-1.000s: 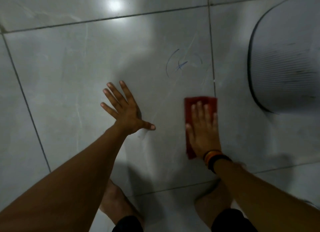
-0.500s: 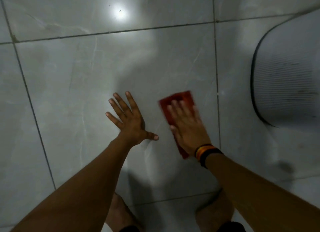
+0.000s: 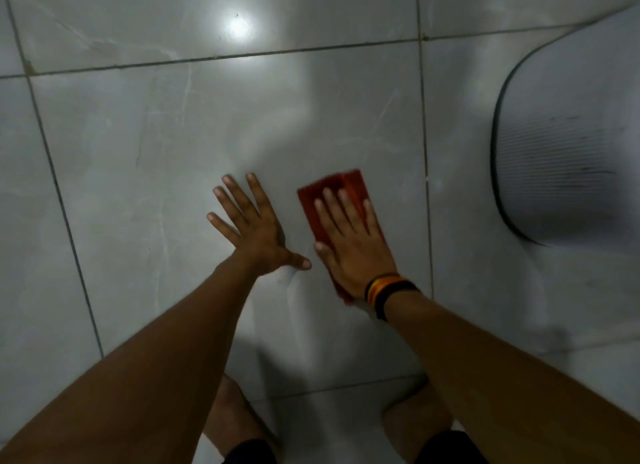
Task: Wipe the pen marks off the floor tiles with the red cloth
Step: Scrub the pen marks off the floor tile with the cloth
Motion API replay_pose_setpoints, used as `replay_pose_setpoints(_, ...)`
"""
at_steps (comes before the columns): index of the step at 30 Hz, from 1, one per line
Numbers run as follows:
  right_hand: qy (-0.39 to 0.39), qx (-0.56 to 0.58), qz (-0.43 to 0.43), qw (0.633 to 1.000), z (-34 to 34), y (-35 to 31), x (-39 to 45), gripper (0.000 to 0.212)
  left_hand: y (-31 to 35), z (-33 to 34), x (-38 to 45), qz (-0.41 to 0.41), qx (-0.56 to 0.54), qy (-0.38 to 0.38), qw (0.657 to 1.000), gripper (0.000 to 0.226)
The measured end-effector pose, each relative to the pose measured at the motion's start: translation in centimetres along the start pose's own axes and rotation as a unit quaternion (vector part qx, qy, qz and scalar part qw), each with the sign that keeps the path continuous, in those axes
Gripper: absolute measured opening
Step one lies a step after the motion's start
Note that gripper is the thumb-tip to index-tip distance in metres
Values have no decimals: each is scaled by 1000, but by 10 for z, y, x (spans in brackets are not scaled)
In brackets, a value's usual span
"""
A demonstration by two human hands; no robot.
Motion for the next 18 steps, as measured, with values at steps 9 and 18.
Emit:
replay_pose_setpoints(9, 15, 32, 118, 992, -46, 9, -15, 76, 4, -8, -64, 73, -2, 118, 990, 129)
replay_pose_setpoints(18, -48, 151, 145, 977, -89, -10, -56, 19, 32, -3, -134, 83, -75, 34, 993, 126)
Point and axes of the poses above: each hand's wrist, its own x-axis towards the middle knuckle, its own z-axis out of the palm, y = z × x, the point moved 9 cm from there along x, towards the middle knuckle, and after that the axes turned 9 degrees about x, right-handed, at the moved point
